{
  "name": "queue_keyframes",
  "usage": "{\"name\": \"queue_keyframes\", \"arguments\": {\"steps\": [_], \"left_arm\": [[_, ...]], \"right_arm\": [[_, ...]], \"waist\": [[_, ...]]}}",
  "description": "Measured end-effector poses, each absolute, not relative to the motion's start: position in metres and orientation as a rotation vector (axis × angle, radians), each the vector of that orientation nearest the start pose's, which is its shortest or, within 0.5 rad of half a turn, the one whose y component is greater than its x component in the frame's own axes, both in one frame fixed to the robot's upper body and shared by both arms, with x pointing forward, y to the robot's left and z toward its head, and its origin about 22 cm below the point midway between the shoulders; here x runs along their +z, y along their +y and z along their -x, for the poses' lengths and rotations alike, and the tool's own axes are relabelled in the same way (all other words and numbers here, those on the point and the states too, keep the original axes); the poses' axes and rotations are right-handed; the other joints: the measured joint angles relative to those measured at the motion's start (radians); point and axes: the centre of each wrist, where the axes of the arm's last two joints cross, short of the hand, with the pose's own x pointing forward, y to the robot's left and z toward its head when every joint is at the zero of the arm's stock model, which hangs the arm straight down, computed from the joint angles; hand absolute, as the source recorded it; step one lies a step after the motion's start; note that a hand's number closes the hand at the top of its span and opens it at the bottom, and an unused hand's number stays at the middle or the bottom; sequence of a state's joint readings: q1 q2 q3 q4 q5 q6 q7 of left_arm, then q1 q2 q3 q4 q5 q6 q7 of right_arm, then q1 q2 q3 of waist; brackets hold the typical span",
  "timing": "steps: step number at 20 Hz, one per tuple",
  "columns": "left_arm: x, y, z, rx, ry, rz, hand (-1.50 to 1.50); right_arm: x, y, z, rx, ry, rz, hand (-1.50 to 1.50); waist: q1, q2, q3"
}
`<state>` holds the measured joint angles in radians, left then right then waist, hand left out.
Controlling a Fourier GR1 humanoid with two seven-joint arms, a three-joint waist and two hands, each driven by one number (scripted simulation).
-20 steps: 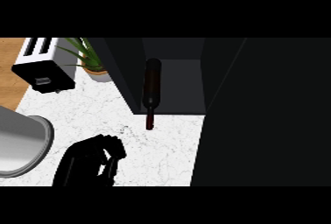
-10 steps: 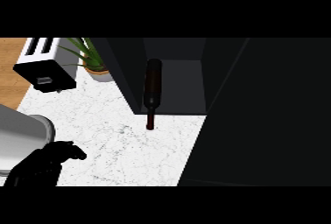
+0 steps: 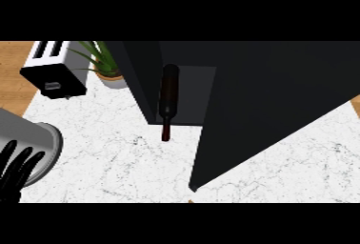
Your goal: Pick up the wine, place it into the cabinet and close the cabinet
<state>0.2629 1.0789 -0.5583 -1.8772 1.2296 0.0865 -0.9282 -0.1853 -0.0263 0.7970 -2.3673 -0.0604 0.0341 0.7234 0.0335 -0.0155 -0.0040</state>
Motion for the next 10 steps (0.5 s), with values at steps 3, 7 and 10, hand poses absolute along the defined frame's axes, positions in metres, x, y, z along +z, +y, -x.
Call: {"name": "queue_keyframes", "arguments": {"steps": [3, 7, 10], "left_arm": [[0.051, 0.338, -0.137, 0.214, -1.85, 0.389, -1.5], [0.053, 0.359, -0.135, 0.203, -1.856, 0.372, -1.5], [0.053, 0.372, -0.133, 0.191, -1.859, 0.366, -1.5]], "right_arm": [[0.193, -0.093, -0.12, 0.797, -1.669, -0.677, 1.5], [0.195, -0.09, -0.121, 0.762, -1.733, -0.636, 1.5], [0.197, -0.088, -0.121, 0.709, -1.779, -0.626, 1.5]], "waist": [[0.004, 0.0, -0.001], [0.013, 0.001, -0.002], [0.016, 0.002, -0.002]]}}
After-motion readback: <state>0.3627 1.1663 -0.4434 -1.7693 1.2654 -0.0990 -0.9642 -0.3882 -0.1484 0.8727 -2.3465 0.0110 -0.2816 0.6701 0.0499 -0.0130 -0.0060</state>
